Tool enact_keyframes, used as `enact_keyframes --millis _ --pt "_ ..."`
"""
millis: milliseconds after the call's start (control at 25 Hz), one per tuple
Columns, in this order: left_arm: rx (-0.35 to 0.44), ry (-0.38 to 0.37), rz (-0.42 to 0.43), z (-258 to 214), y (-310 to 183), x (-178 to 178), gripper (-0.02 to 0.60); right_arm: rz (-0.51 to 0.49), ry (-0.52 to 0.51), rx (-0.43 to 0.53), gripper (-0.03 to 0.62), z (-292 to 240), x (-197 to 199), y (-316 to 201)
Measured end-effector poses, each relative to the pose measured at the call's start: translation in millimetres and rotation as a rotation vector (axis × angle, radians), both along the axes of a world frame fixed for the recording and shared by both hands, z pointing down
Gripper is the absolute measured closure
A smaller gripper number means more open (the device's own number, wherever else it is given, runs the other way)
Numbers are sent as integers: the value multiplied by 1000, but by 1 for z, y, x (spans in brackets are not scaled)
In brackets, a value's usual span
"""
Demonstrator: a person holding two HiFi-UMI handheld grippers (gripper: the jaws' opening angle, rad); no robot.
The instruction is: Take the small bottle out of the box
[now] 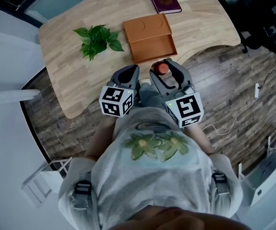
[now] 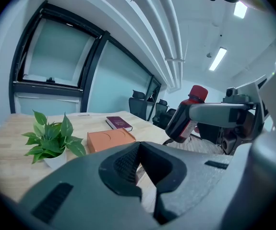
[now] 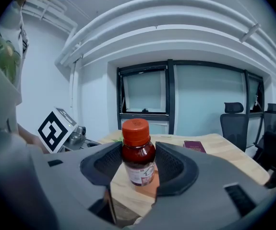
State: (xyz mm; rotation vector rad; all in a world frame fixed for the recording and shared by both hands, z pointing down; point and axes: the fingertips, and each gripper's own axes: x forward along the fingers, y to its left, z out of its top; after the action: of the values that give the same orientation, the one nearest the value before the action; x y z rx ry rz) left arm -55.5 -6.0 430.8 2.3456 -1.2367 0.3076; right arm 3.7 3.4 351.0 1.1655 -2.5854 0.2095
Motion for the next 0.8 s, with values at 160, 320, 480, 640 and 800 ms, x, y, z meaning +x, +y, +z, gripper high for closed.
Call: enact_keyframes --millis 160,320,480,640,800 --pt "1 7 -2 -1 2 2 574 -2 -3 5 378 -4 3 1" --pt "-4 9 17 1 5 11 574 5 2 9 378 -5 8 3" --pt "-9 12 39 4 6 20 574 18 -2 5 378 -3 14 4" --pt "-12 9 54 5 6 25 574 32 -4 -7 378 1 19 6" --pt "-12 6 59 6 2 26 574 44 -10 -12 378 3 21 3"
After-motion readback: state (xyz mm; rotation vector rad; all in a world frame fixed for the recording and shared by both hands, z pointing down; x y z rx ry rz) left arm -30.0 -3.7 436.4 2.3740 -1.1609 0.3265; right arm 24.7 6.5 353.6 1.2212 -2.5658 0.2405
